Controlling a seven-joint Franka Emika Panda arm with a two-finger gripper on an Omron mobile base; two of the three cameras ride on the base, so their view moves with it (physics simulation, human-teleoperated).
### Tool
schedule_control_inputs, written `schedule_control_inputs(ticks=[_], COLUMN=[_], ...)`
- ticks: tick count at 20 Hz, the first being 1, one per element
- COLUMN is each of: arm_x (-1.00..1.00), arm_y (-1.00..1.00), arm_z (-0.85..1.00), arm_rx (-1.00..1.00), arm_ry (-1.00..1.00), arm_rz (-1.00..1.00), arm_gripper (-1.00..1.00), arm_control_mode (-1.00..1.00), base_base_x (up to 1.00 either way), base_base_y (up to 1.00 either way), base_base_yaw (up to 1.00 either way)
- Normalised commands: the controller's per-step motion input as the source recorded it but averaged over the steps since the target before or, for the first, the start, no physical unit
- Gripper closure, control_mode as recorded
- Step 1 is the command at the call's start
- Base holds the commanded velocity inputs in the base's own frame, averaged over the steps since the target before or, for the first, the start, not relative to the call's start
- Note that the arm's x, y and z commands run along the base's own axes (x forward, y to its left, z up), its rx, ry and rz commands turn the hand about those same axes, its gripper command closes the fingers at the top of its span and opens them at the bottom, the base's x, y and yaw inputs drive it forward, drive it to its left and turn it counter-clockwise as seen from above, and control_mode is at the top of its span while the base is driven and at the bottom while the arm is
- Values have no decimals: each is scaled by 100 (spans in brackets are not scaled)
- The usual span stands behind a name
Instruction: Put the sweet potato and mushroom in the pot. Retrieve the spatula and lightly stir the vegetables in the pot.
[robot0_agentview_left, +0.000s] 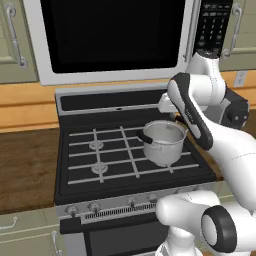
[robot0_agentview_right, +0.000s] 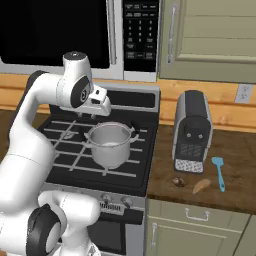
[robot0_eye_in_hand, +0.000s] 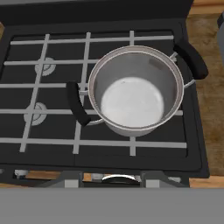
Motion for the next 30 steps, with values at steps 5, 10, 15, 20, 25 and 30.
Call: schedule_control_inputs(ticks=[5, 10, 15, 20, 25, 30], arm_x=[0, 0, 0, 0, 0, 1], arm_y=[0, 0, 0, 0, 0, -4], arm_z=[0, 0, 0, 0, 0, 0], arm_rx=[0, 0, 0, 0, 0, 0], arm_ry=[0, 0, 0, 0, 0, -1], arm_rz=[0, 0, 0, 0, 0, -1], arm_gripper=[-100, -100, -100, -100, -100, -100], arm_control_mode=[100, 100, 100, 100, 100, -100], base_base_x=[-7, -6, 0, 3, 48, 21], base_base_y=[-25, -71, -73, -50, -23, -4], base_base_yaw=[-2, -3, 0, 0, 0, 0])
